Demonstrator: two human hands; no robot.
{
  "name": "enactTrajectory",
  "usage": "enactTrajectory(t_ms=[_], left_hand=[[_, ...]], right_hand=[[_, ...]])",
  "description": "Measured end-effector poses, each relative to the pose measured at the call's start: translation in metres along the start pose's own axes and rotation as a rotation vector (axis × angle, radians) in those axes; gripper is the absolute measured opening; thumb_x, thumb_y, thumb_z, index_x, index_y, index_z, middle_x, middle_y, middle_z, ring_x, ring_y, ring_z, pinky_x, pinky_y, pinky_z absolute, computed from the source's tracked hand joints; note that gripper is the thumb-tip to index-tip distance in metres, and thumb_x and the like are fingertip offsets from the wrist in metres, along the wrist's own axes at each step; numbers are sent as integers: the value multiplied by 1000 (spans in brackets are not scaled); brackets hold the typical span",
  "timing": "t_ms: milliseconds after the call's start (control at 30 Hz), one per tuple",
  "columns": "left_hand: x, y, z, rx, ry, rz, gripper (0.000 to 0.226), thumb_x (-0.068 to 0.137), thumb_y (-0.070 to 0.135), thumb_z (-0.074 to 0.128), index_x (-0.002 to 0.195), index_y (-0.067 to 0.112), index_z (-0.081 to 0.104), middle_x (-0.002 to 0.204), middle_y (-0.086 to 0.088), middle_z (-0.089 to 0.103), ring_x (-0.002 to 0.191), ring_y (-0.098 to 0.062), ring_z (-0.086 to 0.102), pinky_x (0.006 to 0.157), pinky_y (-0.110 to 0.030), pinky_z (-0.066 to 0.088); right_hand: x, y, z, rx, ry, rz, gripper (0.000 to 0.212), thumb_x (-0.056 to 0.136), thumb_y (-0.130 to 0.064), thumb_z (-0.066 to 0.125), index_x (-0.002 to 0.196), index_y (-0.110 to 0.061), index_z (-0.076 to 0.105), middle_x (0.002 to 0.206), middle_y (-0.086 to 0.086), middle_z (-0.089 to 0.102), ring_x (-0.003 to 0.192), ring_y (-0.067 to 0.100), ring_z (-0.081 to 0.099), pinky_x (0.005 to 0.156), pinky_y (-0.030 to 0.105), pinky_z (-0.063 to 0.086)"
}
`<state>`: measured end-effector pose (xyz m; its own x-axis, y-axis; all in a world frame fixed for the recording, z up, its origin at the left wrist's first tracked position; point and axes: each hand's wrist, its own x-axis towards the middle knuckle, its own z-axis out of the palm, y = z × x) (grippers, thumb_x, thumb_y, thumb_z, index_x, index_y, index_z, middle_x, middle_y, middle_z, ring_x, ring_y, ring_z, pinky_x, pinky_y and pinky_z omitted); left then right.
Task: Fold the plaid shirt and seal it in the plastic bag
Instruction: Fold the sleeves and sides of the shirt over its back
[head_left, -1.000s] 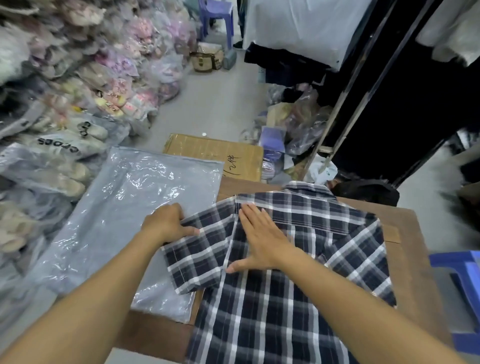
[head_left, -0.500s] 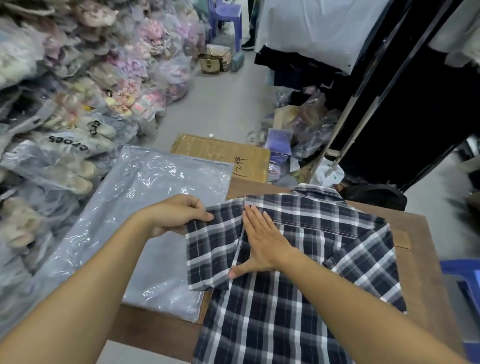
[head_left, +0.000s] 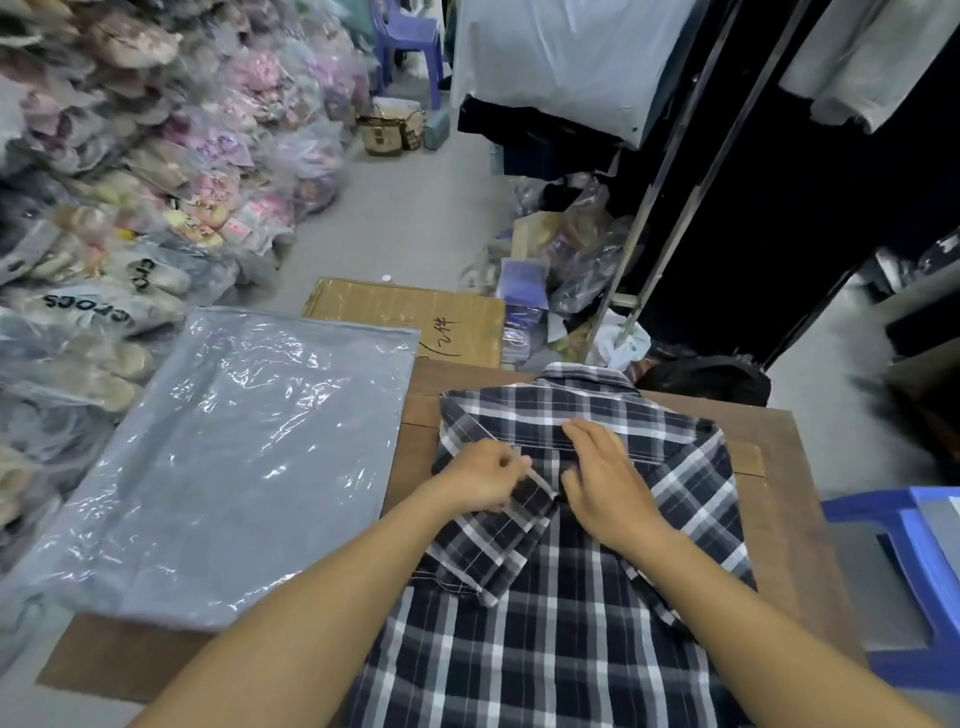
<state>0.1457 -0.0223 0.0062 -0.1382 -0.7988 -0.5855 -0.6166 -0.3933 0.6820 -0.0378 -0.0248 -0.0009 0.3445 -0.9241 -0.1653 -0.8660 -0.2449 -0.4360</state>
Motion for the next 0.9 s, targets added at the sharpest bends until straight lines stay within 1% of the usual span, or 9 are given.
enactTrajectory(t_ms=[67, 167, 267, 333, 400, 567, 667, 800, 900], left_hand=[[3, -12, -6, 206, 300, 114, 33, 101, 32, 42, 87, 13, 65, 85, -9, 69, 65, -19, 61, 66, -39, 57], [2, -36, -20, 562, 573, 241, 19, 98, 22, 46, 102, 13, 63, 102, -2, 62, 97, -23, 59, 82, -38, 52], [1, -56, -28, 671, 454, 329, 38, 98, 17, 47, 135, 9, 53, 136, -7, 55, 133, -27, 44, 109, -42, 40], [0, -63, -30, 695, 337, 298, 52, 102, 25, 40, 151, 10, 32, 159, -4, 32, 150, -24, 20, 121, -42, 23], [4, -65, -34, 744, 294, 272, 55, 104, 33, 32, 155, 14, 21, 164, -1, 21, 152, -20, 12, 121, -39, 19], [30, -54, -60, 870, 287, 313, 49, 103, 37, 37, 149, 18, 38, 153, 2, 38, 140, -21, 29, 111, -38, 31], [31, -56, -67, 1077, 246, 335, 58, 101, 48, 31, 151, 18, 35, 155, 1, 36, 148, -25, 20, 117, -40, 22], [14, -68, -61, 1085, 226, 293, 91, 83, 69, -14, 157, 19, 6, 167, 1, 9, 154, -23, -2, 123, -39, 1], [1, -68, -57, 929, 159, 352, 100, 82, 83, 13, 157, 19, -7, 166, 3, -13, 151, -15, -18, 122, -34, -11]], right_hand=[[-7, -11, 1, 29, 46, -40, 52, 101, -30, 42, 149, -11, 36, 153, 2, 36, 142, 19, 29, 115, 44, 35], [-20, -40, 18, -51, -164, -165, 83, 96, -63, 38, 156, -10, 19, 165, 8, 12, 152, 25, 8, 123, 44, 16], [-24, -55, 45, -232, -295, -210, 117, 80, -88, 27, 156, -7, -7, 164, 14, -20, 149, 30, -26, 124, 46, -6], [-22, -55, 56, -288, -298, -183, 128, 71, -95, 24, 154, -6, -14, 161, 17, -27, 145, 32, -34, 123, 49, -9], [-22, -50, 59, -318, -309, -188, 134, 67, -99, 24, 153, -4, -17, 159, 17, -30, 144, 32, -36, 122, 50, -10], [-21, -41, 64, -318, -331, -222, 140, 63, -101, 25, 151, -4, -21, 156, 16, -38, 142, 30, -40, 122, 51, -10], [-21, -41, 67, -314, -323, -221, 140, 63, -102, 24, 151, -4, -22, 155, 17, -39, 141, 28, -42, 121, 50, -11], [-20, -41, 68, -346, -333, -222, 139, 62, -102, 20, 150, -4, -23, 155, 17, -39, 141, 29, -42, 122, 52, -9], [-20, -40, 68, -352, -333, -222, 140, 61, -103, 18, 150, -4, -23, 155, 18, -40, 141, 30, -42, 122, 52, -8]])
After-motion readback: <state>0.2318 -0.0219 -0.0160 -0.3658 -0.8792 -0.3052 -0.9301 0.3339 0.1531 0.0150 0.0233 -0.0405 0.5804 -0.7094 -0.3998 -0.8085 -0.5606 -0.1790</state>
